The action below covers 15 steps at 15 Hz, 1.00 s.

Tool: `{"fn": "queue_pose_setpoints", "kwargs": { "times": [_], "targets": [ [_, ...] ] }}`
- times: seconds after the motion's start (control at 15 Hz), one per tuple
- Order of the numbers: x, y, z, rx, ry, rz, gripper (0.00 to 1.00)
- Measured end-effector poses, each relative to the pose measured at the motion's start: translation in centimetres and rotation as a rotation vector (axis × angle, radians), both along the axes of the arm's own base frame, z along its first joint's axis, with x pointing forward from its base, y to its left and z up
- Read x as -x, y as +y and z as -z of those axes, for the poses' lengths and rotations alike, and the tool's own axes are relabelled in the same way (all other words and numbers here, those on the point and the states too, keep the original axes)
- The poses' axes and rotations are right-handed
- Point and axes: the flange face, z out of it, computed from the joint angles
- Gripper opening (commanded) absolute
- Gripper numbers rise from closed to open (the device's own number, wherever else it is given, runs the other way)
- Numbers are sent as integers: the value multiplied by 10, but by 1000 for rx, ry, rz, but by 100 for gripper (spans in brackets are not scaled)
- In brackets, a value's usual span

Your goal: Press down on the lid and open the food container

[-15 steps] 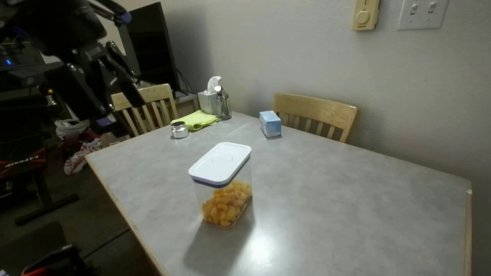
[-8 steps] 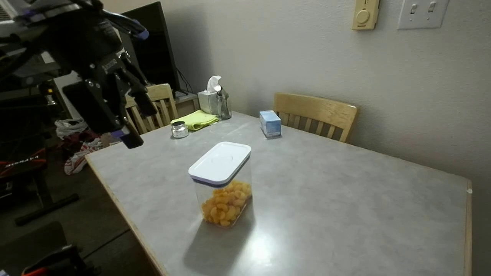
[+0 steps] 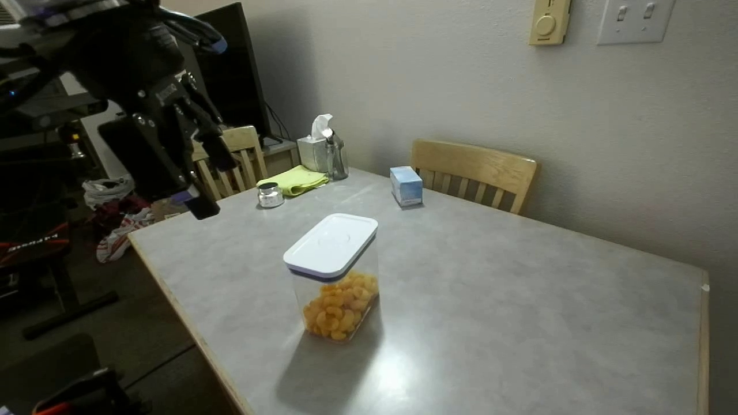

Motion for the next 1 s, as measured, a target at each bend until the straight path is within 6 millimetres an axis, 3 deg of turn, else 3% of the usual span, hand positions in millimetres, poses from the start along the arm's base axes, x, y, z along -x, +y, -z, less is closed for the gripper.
{"fn": "queue_pose_setpoints", "kwargs": {
  "times": [0.27,0.73,1.0],
  "targets": [
    [-23,-24,-17,10,4,-109,100],
    [-99,-59,-53,-49,77,-433,100],
    [-137,-57,-42,-75,187,-616,100]
  ]
}}
